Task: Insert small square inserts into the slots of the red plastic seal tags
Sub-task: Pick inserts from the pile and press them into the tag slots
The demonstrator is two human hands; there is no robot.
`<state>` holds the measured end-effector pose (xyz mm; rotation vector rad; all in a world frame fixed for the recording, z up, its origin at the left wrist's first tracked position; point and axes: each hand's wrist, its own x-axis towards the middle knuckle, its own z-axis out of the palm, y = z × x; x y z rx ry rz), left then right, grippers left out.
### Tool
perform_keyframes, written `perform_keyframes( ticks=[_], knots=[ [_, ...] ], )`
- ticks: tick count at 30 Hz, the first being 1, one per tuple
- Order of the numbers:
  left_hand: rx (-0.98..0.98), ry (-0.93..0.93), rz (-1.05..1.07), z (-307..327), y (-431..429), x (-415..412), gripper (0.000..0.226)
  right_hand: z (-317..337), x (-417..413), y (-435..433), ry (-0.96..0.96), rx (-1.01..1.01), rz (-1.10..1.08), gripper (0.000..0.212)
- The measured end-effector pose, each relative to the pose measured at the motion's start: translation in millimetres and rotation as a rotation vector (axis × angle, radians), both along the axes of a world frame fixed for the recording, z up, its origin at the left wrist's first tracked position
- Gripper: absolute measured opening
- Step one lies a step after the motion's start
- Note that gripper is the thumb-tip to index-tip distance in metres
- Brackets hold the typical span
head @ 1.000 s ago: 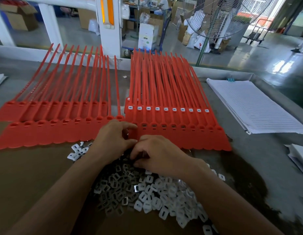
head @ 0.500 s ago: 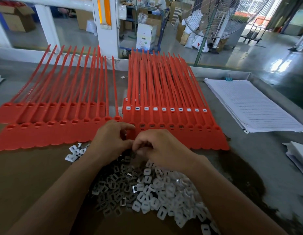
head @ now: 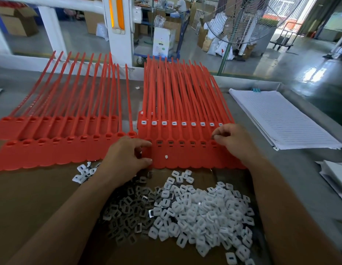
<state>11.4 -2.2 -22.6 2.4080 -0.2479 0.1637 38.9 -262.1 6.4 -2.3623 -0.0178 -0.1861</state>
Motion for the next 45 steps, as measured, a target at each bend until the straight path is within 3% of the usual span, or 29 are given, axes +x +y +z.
perform_keyframes(
  ticks=[14,28,33,37,41,45],
  knots=[
    [-0.007,0.006,0.007,0.6,0.6,0.9,0.046,-9.9,6.6,-6.7,0.067,-0.143,0.027,0.036],
    [0.017,0.005,0.005,-1.0,1.2,1.0,0.047,-20.2,13.0,-9.0,0.034,-0.077,-0.041,0.034],
    [0.003,0.011,0.005,-1.0,0.3,0.6,0.046,-9.6,6.7,-2.2,-0.050,-0.060,-0.031,0.018],
    [0.010,0.008,-0.003,0.1,0.5,-0.6,0.046,11.4,-11.5,25.4,-0.086,-0.018,0.172,0.017],
    [0.029,0.004,-0.006,1.2,0.3,-2.4,0.045,18.7,-35.0,66.1,-0.010,-0.124,0.493,0.015],
    [0.029,0.005,-0.008,2.3,0.3,-3.5,0.046,13.6,-50.7,93.8,-0.010,-0.195,0.667,0.015]
  ],
)
